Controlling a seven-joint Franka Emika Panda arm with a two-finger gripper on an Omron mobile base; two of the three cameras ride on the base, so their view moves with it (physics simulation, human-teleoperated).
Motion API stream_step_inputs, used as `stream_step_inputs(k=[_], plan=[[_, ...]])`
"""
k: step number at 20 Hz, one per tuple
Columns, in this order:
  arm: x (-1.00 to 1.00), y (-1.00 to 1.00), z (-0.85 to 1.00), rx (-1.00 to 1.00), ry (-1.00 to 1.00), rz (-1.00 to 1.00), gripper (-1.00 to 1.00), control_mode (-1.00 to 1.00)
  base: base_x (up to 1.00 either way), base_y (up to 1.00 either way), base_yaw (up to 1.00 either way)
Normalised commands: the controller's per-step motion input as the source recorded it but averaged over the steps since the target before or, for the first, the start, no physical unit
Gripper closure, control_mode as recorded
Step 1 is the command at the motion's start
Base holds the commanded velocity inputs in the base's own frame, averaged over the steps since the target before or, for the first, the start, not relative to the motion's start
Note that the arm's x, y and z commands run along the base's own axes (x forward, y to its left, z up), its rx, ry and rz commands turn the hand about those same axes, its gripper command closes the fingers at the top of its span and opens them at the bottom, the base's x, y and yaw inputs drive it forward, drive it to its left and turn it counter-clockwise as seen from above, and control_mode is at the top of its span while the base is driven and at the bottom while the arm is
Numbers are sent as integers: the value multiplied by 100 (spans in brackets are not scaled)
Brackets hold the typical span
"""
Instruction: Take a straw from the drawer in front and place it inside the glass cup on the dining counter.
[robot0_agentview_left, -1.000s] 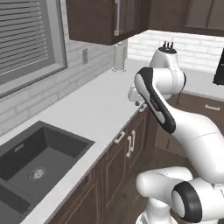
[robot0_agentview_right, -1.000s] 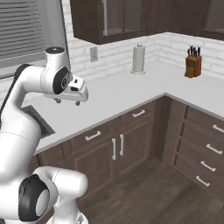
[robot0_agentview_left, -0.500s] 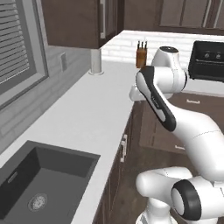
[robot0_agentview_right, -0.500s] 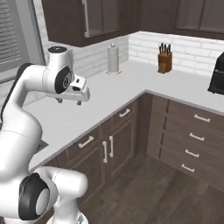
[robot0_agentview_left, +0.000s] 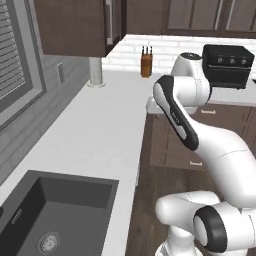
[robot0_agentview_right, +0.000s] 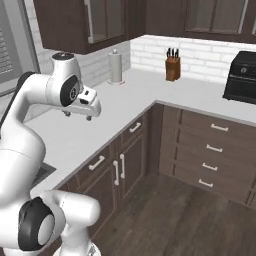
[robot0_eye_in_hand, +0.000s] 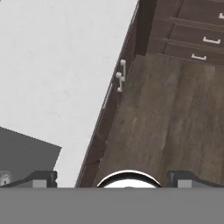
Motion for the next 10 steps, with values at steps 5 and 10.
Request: stream_step_inputs(k=[5, 10], plan=[[-14, -80, 0, 32, 0, -8, -100, -100, 0, 0, 0], [0, -96, -11, 48, 0, 0, -100, -100, 0, 0, 0]])
